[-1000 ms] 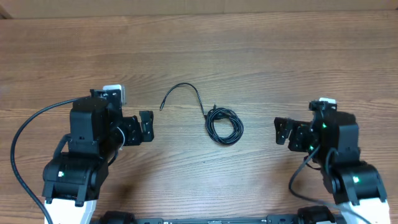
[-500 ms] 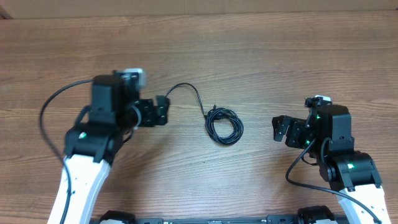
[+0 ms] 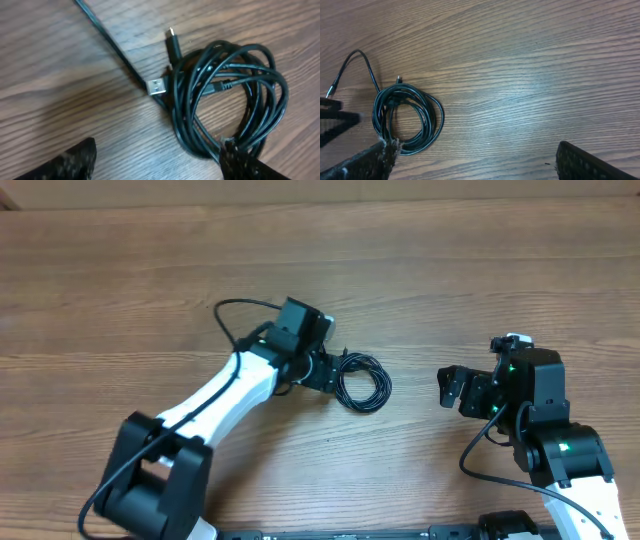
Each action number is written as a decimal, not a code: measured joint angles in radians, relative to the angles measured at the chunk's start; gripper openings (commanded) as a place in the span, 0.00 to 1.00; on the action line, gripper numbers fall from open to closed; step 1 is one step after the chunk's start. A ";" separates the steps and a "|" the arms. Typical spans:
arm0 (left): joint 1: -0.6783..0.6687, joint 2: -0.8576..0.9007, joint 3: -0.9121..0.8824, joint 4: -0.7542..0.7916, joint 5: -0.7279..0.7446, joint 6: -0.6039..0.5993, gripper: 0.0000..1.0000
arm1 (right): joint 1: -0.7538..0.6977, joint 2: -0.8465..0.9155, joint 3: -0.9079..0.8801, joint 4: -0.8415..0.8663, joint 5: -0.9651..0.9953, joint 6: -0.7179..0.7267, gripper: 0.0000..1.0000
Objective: Untangle cables
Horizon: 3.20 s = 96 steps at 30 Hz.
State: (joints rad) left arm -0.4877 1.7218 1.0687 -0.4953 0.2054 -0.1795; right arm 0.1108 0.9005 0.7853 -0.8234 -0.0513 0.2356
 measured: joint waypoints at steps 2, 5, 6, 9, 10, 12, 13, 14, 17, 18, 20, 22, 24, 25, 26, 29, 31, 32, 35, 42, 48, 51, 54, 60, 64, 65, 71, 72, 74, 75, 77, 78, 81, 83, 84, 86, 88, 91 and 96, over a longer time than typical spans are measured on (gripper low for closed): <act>-0.024 0.050 0.000 0.026 -0.012 0.003 0.71 | 0.000 0.000 0.000 0.000 0.000 0.000 1.00; -0.034 0.095 0.000 0.055 -0.019 0.003 0.63 | 0.000 0.000 0.000 0.000 -0.001 0.000 1.00; -0.035 0.105 0.000 0.060 -0.018 0.003 0.58 | 0.000 0.000 0.000 0.000 -0.003 0.000 1.00; -0.048 0.133 0.000 0.077 -0.019 0.004 0.21 | 0.000 0.000 0.000 0.000 -0.011 0.000 1.00; -0.050 0.135 0.000 0.077 -0.018 0.004 0.16 | 0.000 0.000 0.000 0.000 -0.012 0.000 1.00; -0.050 0.135 0.000 0.078 -0.019 0.006 0.04 | 0.000 0.000 0.000 0.000 -0.013 0.000 1.00; -0.050 0.135 0.000 0.078 -0.019 0.005 0.04 | 0.000 0.000 0.000 0.001 -0.013 0.000 1.00; -0.050 0.135 0.000 0.077 -0.018 0.005 0.04 | 0.000 0.000 0.000 0.002 -0.014 0.000 1.00; -0.050 0.135 0.013 0.065 0.008 0.006 0.04 | 0.000 0.000 0.000 0.037 -0.077 0.000 1.00; -0.050 0.135 0.025 0.051 0.035 0.006 0.04 | 0.000 0.000 0.000 0.047 -0.109 0.000 1.00; -0.050 0.135 0.040 0.047 0.074 -0.002 0.04 | 0.000 0.014 0.000 0.077 -0.204 0.000 1.00; -0.050 0.135 0.051 0.048 0.145 -0.013 0.04 | 0.000 0.057 0.002 0.080 -0.270 0.000 0.93; -0.050 0.135 0.056 0.048 0.205 -0.024 0.04 | 0.000 0.124 0.003 0.071 -0.305 0.003 0.81; -0.050 0.135 0.058 0.047 0.239 -0.034 0.04 | 0.000 0.169 0.004 0.068 -0.320 0.000 0.77; -0.050 0.135 0.061 0.046 0.257 -0.040 0.04 | 0.000 0.196 0.004 0.067 -0.328 0.003 0.72; -0.050 0.135 0.087 0.033 0.306 -0.056 0.04 | 0.000 0.288 0.004 0.066 -0.362 0.004 0.56; -0.050 0.135 0.112 0.012 0.325 -0.058 0.04 | 0.000 0.343 0.004 0.064 -0.374 0.006 0.56; -0.050 0.136 0.122 0.002 0.330 -0.058 0.04 | 0.000 0.360 0.004 0.063 -0.378 0.006 0.56; -0.050 0.136 0.151 -0.018 0.350 -0.058 0.04 | 0.000 0.426 0.004 0.055 -0.387 0.006 0.58; -0.050 0.135 0.165 -0.029 0.406 -0.058 0.04 | 0.000 0.472 0.004 0.051 -0.390 0.003 0.52; -0.050 0.135 0.165 -0.029 0.529 -0.053 0.04 | 0.003 0.472 0.004 0.052 -0.390 0.005 0.27; -0.050 0.135 0.165 -0.027 0.568 -0.053 0.04 | 0.010 0.472 0.004 0.050 -0.396 0.003 0.06; -0.050 0.135 0.165 -0.032 0.559 -0.054 0.04 | 0.014 0.472 0.004 0.048 -0.396 0.003 0.04; -0.051 0.135 0.171 -0.114 0.387 -0.055 0.04 | 0.014 0.473 0.004 0.057 -0.408 -0.002 0.04; -0.055 0.135 0.171 -0.115 0.349 -0.055 0.33 | 0.014 0.473 0.004 0.088 -0.494 -0.051 0.04; -0.055 0.135 0.171 -0.117 0.346 -0.057 0.50 | 0.014 0.473 0.004 0.091 -0.504 -0.056 0.04; -0.054 0.135 0.172 -0.153 0.340 -0.054 0.56 | 0.014 0.473 0.004 0.108 -0.536 -0.077 0.04; -0.053 0.135 0.173 -0.161 0.339 -0.053 0.55 | 0.014 0.473 0.004 0.113 -0.537 -0.078 0.04; -0.039 0.135 0.174 -0.180 0.336 -0.050 0.55 | 0.014 0.473 0.005 0.141 -0.556 -0.079 0.04; -0.031 0.135 0.176 -0.194 0.331 -0.050 0.55 | 0.014 0.473 0.007 0.169 -0.581 -0.080 0.04; -0.011 0.135 0.176 -0.218 0.307 -0.050 0.55 | 0.014 0.473 0.023 0.177 -0.603 -0.079 0.04; 0.002 0.135 0.176 -0.237 0.289 -0.050 0.55 | 0.014 0.471 0.043 0.176 -0.615 -0.080 0.04; 0.037 0.135 0.176 -0.267 0.262 -0.050 0.55 | 0.014 0.439 0.114 0.171 -0.631 -0.079 0.04; 0.057 0.135 0.176 -0.275 0.251 -0.050 0.55 | 0.014 0.386 0.191 0.171 -0.650 -0.078 0.04; 0.065 0.135 0.176 -0.275 0.248 -0.050 0.55 | 0.014 0.358 0.224 0.173 -0.658 -0.077 0.04; 0.074 0.135 0.176 -0.275 0.244 -0.046 0.54 | 0.014 0.289 0.287 0.180 -0.682 -0.074 0.04; 0.076 0.135 0.176 -0.275 0.274 -0.005 0.54 | 0.014 0.233 0.306 0.184 -0.688 -0.072 0.04; 0.075 0.135 0.176 -0.270 0.321 0.034 0.54 | 0.015 0.196 0.311 0.105 -0.592 -0.063 0.04; 0.076 0.135 0.176 -0.266 0.341 0.052 0.55 | 0.015 0.206 0.311 -0.032 -0.453 -0.064 0.04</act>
State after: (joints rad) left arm -0.4122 1.8572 1.2446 -0.7609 0.5461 -0.1272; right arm 0.1261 1.1061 1.0966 -0.8558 -0.5045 0.1715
